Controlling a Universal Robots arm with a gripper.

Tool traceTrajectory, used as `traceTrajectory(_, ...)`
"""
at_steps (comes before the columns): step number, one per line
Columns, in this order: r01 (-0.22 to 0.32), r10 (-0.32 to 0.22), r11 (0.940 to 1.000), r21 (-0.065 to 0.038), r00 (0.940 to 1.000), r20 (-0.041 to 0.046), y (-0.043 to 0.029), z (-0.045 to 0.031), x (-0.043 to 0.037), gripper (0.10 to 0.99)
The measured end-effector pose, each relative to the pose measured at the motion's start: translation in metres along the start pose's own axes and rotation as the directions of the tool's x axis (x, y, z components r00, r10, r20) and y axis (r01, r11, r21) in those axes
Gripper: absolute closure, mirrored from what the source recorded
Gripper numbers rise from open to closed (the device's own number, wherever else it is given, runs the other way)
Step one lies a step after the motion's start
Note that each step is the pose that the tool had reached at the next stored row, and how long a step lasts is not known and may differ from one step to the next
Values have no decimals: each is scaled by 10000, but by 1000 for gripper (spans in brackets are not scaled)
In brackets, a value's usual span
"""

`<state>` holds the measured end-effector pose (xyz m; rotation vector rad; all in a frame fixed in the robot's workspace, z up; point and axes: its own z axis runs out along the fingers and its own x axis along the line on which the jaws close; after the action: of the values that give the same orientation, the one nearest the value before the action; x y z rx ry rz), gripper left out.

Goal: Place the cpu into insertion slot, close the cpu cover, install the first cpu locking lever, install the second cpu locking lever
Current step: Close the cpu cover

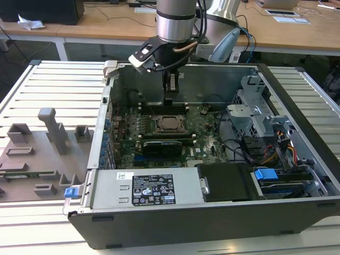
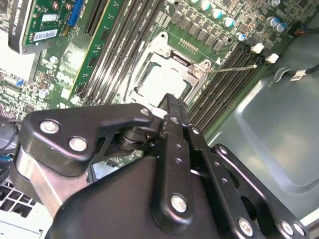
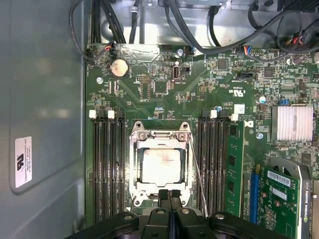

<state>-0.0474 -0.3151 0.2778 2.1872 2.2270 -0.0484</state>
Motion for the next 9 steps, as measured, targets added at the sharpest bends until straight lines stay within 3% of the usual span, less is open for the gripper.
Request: traceTrajectory(9,-1,1,10000,1,10000,2,0,-4,0,980)
